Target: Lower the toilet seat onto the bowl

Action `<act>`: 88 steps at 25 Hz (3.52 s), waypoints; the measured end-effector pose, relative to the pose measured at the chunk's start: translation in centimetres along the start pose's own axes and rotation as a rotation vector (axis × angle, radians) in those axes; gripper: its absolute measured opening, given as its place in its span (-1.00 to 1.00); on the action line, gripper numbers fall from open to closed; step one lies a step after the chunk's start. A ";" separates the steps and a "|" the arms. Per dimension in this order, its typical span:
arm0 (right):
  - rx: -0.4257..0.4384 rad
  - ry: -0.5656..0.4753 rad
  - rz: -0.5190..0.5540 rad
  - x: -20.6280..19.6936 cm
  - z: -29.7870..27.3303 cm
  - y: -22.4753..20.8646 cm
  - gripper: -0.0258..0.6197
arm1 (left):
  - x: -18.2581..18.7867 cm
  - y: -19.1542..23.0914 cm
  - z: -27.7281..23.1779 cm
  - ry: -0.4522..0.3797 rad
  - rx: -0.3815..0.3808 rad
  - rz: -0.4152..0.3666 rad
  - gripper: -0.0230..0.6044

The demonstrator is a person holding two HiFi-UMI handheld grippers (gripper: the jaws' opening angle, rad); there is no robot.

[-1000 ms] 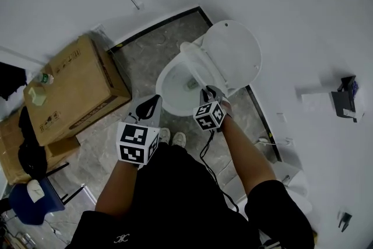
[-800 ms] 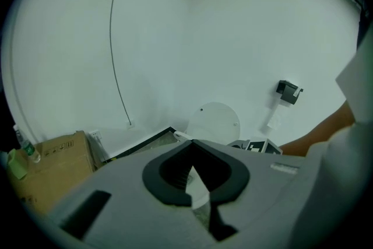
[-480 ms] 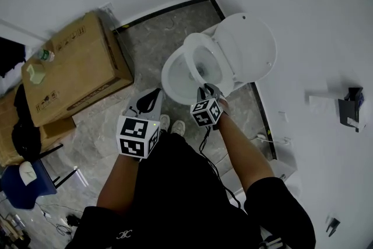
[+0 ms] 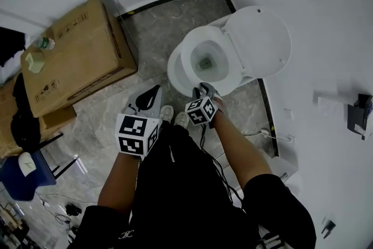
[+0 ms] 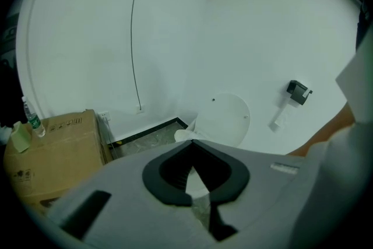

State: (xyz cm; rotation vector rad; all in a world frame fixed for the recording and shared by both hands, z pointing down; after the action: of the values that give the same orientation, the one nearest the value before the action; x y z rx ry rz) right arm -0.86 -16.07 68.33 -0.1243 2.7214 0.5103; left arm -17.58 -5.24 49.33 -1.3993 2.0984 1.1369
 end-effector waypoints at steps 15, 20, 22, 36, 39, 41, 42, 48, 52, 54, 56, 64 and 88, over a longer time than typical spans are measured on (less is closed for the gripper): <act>0.103 0.073 0.060 -0.3 -7.0 5.2 -0.43 | -2.5 4.4 -3.0 0.062 0.003 0.019 -0.90; 0.133 0.098 0.083 -0.6 -9.9 6.5 -0.34 | -3.0 5.8 -4.8 0.082 0.003 0.028 -0.90; 0.147 0.108 0.091 -0.7 -11.1 6.9 -0.30 | -3.1 6.1 -5.5 0.087 0.005 0.030 -0.90; 0.217 0.149 0.104 -2.1 -16.6 8.7 -0.17 | -5.2 6.7 -9.3 0.141 -0.014 0.031 -0.90; 0.218 0.149 0.105 -2.4 -17.2 9.0 -0.16 | -5.8 6.8 -9.6 0.149 -0.016 0.029 -0.90; 0.218 0.147 0.100 -2.5 -17.5 9.1 -0.16 | -6.2 6.9 -10.0 0.153 -0.018 0.025 -0.90; 0.220 0.145 0.096 -2.6 -17.7 9.1 -0.16 | -6.4 7.0 -10.2 0.155 -0.018 0.023 -0.90; 0.252 0.137 0.075 -3.3 -18.8 9.2 -0.16 | -7.1 7.2 -11.2 0.161 -0.027 0.006 -0.90; 0.272 0.145 0.064 -3.6 -19.7 9.4 -0.15 | -7.7 7.6 -11.6 0.165 -0.028 0.000 -0.90; 0.270 0.158 0.066 -3.6 -20.2 9.4 -0.15 | -8.0 8.0 -11.9 0.166 -0.027 0.002 -0.90; 0.264 0.161 0.068 -3.7 -20.4 9.3 -0.15 | -8.3 8.4 -12.2 0.168 -0.029 -0.002 -0.90; 0.255 0.065 -0.057 -4.1 -20.2 9.6 -0.08 | -8.2 9.7 -13.0 0.141 -0.044 -0.029 -0.90; -0.205 -0.490 -0.629 6.2 17.2 -9.3 -0.90 | 8.5 -6.5 -1.4 -0.019 -0.175 -0.155 -0.90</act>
State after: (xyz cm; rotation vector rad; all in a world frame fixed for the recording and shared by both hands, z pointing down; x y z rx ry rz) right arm 0.64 -18.51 48.03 -0.7679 2.0017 0.5347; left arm -15.31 -12.50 41.68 -1.5926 1.8778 1.2900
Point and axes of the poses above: the fingertips, and each gripper's own axes: z backward along the fingers, y to its left, x out of its top, the point moved 9 cm from there along z, backward along the fingers, and after that the axes turned 12 degrees about z, right-handed, at the moved point
